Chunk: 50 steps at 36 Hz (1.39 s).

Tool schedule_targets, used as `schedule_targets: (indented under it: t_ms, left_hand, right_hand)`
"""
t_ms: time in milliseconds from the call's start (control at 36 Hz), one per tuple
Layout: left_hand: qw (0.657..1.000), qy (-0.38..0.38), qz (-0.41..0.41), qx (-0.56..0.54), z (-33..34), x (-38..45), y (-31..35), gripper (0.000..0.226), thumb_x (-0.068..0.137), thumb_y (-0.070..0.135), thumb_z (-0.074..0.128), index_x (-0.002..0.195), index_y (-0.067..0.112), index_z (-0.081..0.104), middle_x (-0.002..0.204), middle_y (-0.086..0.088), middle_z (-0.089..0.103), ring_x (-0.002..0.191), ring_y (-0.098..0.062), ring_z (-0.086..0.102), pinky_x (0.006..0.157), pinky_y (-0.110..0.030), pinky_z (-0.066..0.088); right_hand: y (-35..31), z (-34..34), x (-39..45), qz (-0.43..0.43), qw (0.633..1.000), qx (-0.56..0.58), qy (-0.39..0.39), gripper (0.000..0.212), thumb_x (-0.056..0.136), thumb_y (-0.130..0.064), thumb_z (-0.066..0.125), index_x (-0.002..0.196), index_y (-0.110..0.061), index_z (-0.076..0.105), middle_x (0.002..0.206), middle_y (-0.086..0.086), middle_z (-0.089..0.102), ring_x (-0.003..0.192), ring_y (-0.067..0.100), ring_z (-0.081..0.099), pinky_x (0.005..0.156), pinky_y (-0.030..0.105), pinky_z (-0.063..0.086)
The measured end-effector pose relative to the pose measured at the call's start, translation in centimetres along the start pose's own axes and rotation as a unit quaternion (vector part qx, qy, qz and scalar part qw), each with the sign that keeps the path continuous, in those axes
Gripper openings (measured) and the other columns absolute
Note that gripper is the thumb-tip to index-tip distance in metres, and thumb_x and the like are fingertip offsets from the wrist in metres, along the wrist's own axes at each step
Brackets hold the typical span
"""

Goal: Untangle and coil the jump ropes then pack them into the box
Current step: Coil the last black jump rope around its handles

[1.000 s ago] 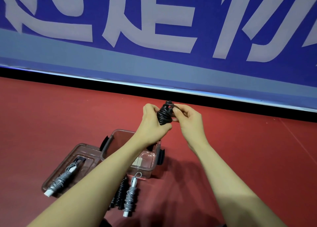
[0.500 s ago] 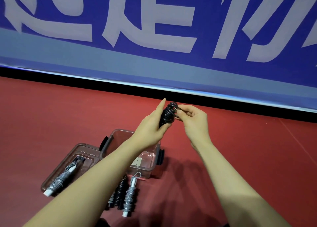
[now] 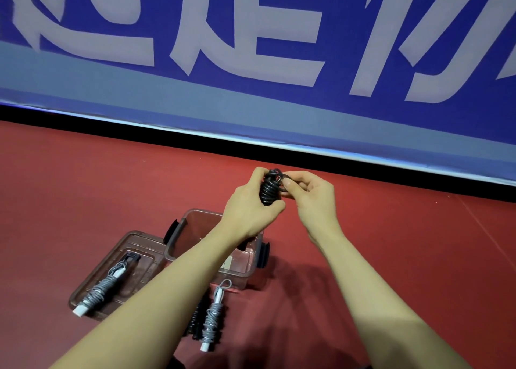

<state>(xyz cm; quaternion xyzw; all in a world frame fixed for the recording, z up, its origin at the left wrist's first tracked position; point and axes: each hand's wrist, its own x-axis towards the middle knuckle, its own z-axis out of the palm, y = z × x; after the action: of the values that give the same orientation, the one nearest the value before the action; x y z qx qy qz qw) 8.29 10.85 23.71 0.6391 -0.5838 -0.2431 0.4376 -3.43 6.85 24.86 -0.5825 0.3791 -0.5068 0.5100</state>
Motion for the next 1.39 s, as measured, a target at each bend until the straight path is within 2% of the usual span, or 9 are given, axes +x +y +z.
schedule_targets:
  t_ms: [222, 333, 472, 694, 750, 861, 1083, 1250, 1389]
  left_hand:
    - [0.999, 0.006, -0.002, -0.047, -0.2, 0.1, 0.1, 0.020, 0.077, 0.041, 0.042, 0.092, 0.029, 0.048, 0.069, 0.003, 0.065, 0.059, -0.025, 0.055, 0.065, -0.050, 0.051]
    - [0.991, 0.086, -0.051, -0.085, -0.1, 0.2, 0.8, 0.051, 0.089, 0.063, 0.035, 0.076, 0.019, 0.057, 0.064, 0.004, 0.068, 0.053, -0.020, 0.059, 0.063, -0.042, 0.051]
    - [0.990, 0.059, -0.079, -0.104, -0.2, 0.2, 1.1, 0.057, 0.091, 0.061, 0.042, 0.075, 0.011, 0.065, 0.058, 0.003, 0.065, 0.044, -0.015, 0.051, 0.052, -0.029, 0.042]
    - [0.993, 0.077, -0.077, -0.042, 0.1, 0.7, 0.3, 0.060, 0.085, 0.069, 0.033, 0.067, 0.019, 0.062, 0.060, 0.004, 0.067, 0.059, -0.020, 0.062, 0.067, -0.039, 0.055]
    - [0.992, 0.097, -0.074, 0.002, 0.2, 0.8, 0.2, 0.062, 0.085, 0.070, 0.030, 0.068, 0.019, 0.059, 0.064, 0.002, 0.068, 0.068, -0.024, 0.064, 0.070, -0.041, 0.053]
    - [0.990, 0.104, -0.085, 0.043, 0.3, 0.8, -0.1, 0.061, 0.092, 0.064, 0.024, 0.074, 0.018, 0.060, 0.070, 0.000, 0.068, 0.073, -0.025, 0.063, 0.075, -0.040, 0.052]
    - [0.988, 0.109, -0.102, 0.044, 0.2, 1.1, -0.3, 0.064, 0.094, 0.060, 0.017, 0.074, 0.017, 0.060, 0.069, -0.005, 0.066, 0.075, -0.028, 0.062, 0.075, -0.041, 0.050]
    - [0.990, 0.109, -0.092, -0.007, 0.4, 0.9, -0.3, 0.061, 0.093, 0.060, 0.018, 0.077, 0.023, 0.065, 0.064, 0.001, 0.068, 0.066, -0.026, 0.065, 0.073, -0.044, 0.053]
    - [0.990, 0.109, -0.079, -0.032, 0.3, 0.6, 0.3, 0.061, 0.092, 0.057, 0.020, 0.078, 0.022, 0.068, 0.062, 0.002, 0.068, 0.056, -0.023, 0.064, 0.070, -0.044, 0.054]
  right_hand:
    - [-0.2, -0.1, -0.1, -0.009, 1.000, 0.008, 0.008, 0.021, 0.088, 0.009, 0.055, 0.084, -0.009, 0.067, 0.078, 0.004, 0.069, 0.068, 0.006, 0.066, 0.065, 0.018, 0.052]
    - [-0.2, 0.1, -0.1, -0.020, 1.000, -0.015, 0.000, 0.024, 0.088, 0.007, 0.056, 0.083, -0.013, 0.068, 0.078, 0.002, 0.069, 0.069, 0.004, 0.065, 0.066, 0.018, 0.052]
    - [-0.1, 0.1, -0.1, -0.022, 1.000, -0.018, -0.003, 0.024, 0.088, 0.007, 0.056, 0.084, -0.013, 0.068, 0.077, 0.000, 0.069, 0.068, 0.002, 0.064, 0.066, 0.017, 0.051]
    - [0.2, 0.2, -0.1, -0.034, 0.995, -0.091, 0.032, 0.014, 0.088, -0.005, 0.062, 0.092, -0.017, 0.070, 0.089, 0.003, 0.069, 0.070, 0.006, 0.063, 0.063, 0.022, 0.050]
    - [0.3, 0.2, -0.1, 0.011, 0.996, -0.071, 0.058, 0.004, 0.086, -0.012, 0.066, 0.090, -0.011, 0.068, 0.076, 0.007, 0.066, 0.054, 0.010, 0.058, 0.051, 0.025, 0.046]
    - [0.1, 0.6, -0.4, 0.045, 0.998, -0.010, 0.047, 0.012, 0.087, -0.009, 0.065, 0.078, -0.002, 0.064, 0.056, 0.007, 0.060, 0.044, 0.014, 0.053, 0.045, 0.023, 0.044]
    - [-0.4, 0.4, -0.3, 0.041, 0.998, 0.036, -0.044, 0.010, 0.090, -0.001, 0.059, 0.090, -0.006, 0.067, 0.069, 0.011, 0.066, 0.063, 0.017, 0.058, 0.060, 0.023, 0.050]
    - [-0.2, 0.3, -0.2, 0.006, 1.000, 0.015, -0.015, 0.022, 0.085, -0.007, 0.067, 0.084, -0.029, 0.074, 0.096, 0.006, 0.067, 0.065, 0.003, 0.054, 0.060, 0.019, 0.044]
    - [0.1, 0.4, -0.1, 0.016, 0.999, 0.026, -0.012, 0.022, 0.087, -0.008, 0.065, 0.092, -0.027, 0.073, 0.106, 0.009, 0.067, 0.070, 0.003, 0.056, 0.061, 0.021, 0.045]
